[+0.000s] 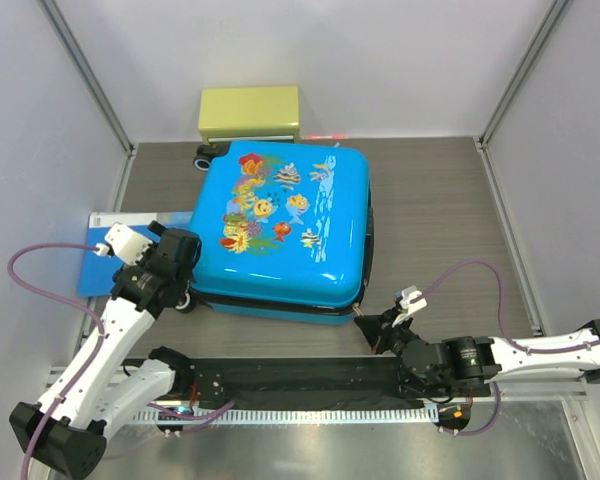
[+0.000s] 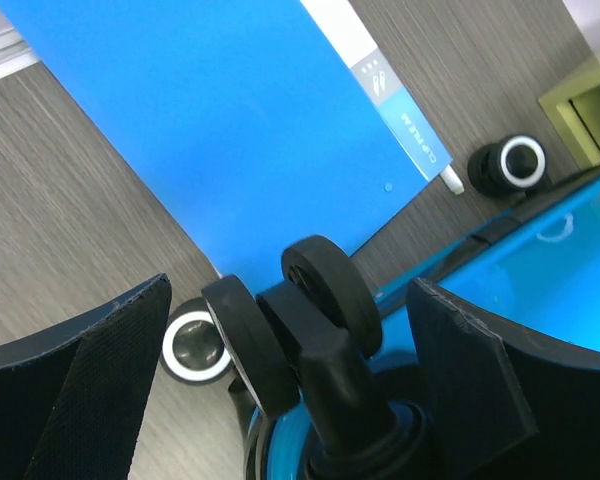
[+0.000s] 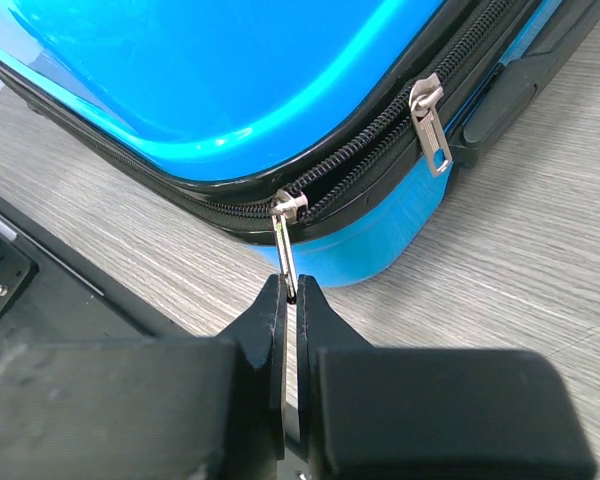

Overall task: Pack the luggage
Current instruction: Zip the luggage at the center of the board.

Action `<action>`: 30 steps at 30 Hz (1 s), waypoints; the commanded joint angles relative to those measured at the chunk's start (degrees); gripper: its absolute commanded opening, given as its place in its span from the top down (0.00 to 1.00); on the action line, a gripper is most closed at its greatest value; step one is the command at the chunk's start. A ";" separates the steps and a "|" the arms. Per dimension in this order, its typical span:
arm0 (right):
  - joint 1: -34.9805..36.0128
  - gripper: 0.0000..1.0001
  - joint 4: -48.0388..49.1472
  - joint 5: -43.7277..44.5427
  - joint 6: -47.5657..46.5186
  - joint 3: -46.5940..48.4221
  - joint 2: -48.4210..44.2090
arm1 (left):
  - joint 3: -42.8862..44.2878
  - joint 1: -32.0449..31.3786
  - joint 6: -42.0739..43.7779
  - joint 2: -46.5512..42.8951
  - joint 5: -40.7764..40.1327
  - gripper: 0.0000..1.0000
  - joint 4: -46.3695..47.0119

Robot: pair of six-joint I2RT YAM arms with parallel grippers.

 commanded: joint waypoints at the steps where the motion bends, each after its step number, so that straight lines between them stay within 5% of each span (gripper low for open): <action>1: -0.21 0.99 2.71 1.97 -2.24 2.66 -2.08 | -5.61 -0.40 -0.84 2.34 5.38 0.00 3.62; 4: -0.12 0.99 -0.36 2.58 1.00 3.09 -3.75 | -8.25 0.30 0.20 2.43 6.61 0.00 6.71; 9: -0.12 0.99 -2.39 3.99 3.39 3.45 -8.14 | -12.03 0.92 5.73 1.29 8.99 0.27 17.07; 13: -0.12 0.99 -2.39 4.07 3.91 3.45 -8.59 | -13.44 2.23 9.16 0.49 10.05 0.69 22.53; 14: -0.12 0.99 -2.74 4.51 4.35 3.54 -8.59 | -13.35 2.67 9.52 0.41 10.13 0.94 23.23; 15: -0.21 0.99 -4.31 4.86 5.31 3.97 -8.59 | -13.35 4.24 9.61 0.67 10.48 1.00 23.24; 26: -0.12 0.98 -10.57 7.16 3.42 7.58 -12.28 | -11.51 15.16 16.38 -1.79 21.73 1.00 25.61; 30: -0.12 0.76 -6.54 -0.74 -7.40 9.16 -9.49 | -8.61 15.24 18.57 -0.39 25.59 1.00 25.53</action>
